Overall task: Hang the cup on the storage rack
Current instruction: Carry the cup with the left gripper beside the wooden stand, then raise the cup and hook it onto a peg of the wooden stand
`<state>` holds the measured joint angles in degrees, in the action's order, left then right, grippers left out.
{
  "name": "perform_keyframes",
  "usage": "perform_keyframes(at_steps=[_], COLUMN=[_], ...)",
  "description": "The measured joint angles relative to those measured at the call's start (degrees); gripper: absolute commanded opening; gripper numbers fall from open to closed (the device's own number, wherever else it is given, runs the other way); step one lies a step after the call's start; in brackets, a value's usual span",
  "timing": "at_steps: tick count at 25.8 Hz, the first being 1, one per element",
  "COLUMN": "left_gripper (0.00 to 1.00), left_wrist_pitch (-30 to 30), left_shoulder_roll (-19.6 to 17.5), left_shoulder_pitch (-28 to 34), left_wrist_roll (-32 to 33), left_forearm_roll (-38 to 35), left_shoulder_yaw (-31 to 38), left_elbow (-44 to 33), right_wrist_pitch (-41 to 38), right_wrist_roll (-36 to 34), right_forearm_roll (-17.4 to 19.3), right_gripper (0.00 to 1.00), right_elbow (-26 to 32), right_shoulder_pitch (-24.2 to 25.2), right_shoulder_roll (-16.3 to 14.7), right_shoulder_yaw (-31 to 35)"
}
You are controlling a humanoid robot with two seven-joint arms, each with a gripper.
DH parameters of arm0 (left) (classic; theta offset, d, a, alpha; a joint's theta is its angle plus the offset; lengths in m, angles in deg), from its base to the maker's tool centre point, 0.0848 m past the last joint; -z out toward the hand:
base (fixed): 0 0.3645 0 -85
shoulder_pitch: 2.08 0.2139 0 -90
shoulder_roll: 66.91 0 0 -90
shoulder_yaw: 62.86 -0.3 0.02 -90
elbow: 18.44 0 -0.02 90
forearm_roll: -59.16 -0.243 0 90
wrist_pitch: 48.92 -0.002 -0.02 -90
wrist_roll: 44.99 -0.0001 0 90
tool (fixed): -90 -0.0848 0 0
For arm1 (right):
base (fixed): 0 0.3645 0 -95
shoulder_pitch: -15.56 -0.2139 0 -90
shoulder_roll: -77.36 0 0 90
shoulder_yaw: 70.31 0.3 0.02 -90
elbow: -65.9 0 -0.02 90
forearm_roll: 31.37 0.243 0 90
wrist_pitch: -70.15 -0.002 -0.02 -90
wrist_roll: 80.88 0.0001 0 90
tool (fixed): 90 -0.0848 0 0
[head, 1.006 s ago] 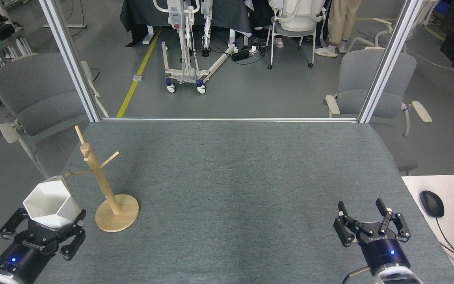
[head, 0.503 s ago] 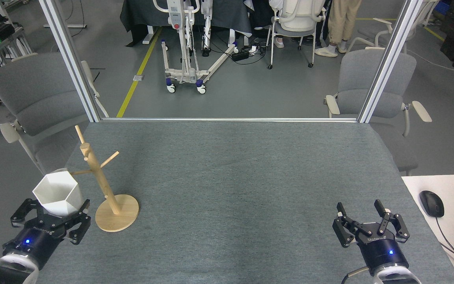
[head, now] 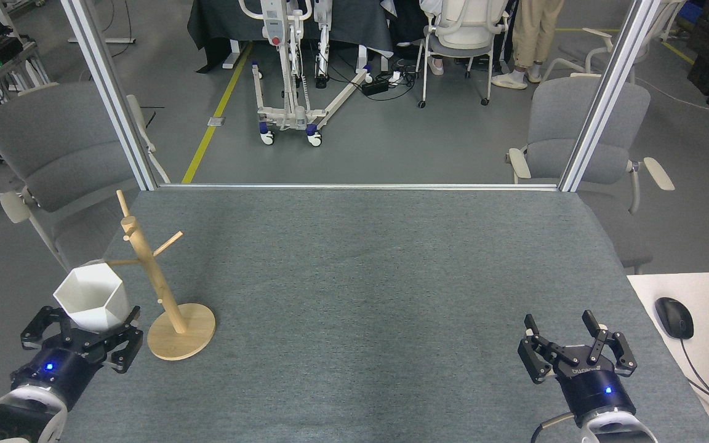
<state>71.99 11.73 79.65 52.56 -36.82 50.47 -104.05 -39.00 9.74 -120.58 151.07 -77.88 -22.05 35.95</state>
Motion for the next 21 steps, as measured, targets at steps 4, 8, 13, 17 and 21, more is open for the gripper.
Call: perform_keyframes(at_steps=[4,8,13,17,21], left_gripper=[0.0,0.0,0.0,0.0,0.0], left_wrist_pitch=[-0.66,-0.74,-0.74,-1.57,-2.64], left_shoulder_roll=[-0.02,-0.02,-0.01,-0.04,-0.14], left_shoulder_pitch=[0.1,0.81,1.5,1.52,1.11], left_wrist_roll=[-0.01,-0.57,-0.84,-0.84,-0.59], left_forearm_roll=[0.09,0.33,0.47,0.5,0.46], left_shoulder_yaw=[0.12,0.3,0.51,0.93,1.18], left_elbow=[0.29,0.03,0.0,0.38,1.18], right_wrist_pitch=[0.0,0.0,-0.02,-0.03,-0.04], right_wrist_roll=[0.0,0.0,0.01,0.02,0.11], right_forearm_roll=[0.0,0.0,0.0,0.0,0.0], right_gripper=[1.0,1.0,1.0,1.0,1.0], right_elbow=[-0.08,-0.09,-0.09,-0.09,-0.09], right_shoulder_pitch=[-0.06,-0.08,-0.07,-0.08,-0.07], right_shoulder_roll=[0.08,0.09,0.01,-0.11,-0.18], right_shoulder_yaw=[0.0,0.0,0.0,0.0,0.0])
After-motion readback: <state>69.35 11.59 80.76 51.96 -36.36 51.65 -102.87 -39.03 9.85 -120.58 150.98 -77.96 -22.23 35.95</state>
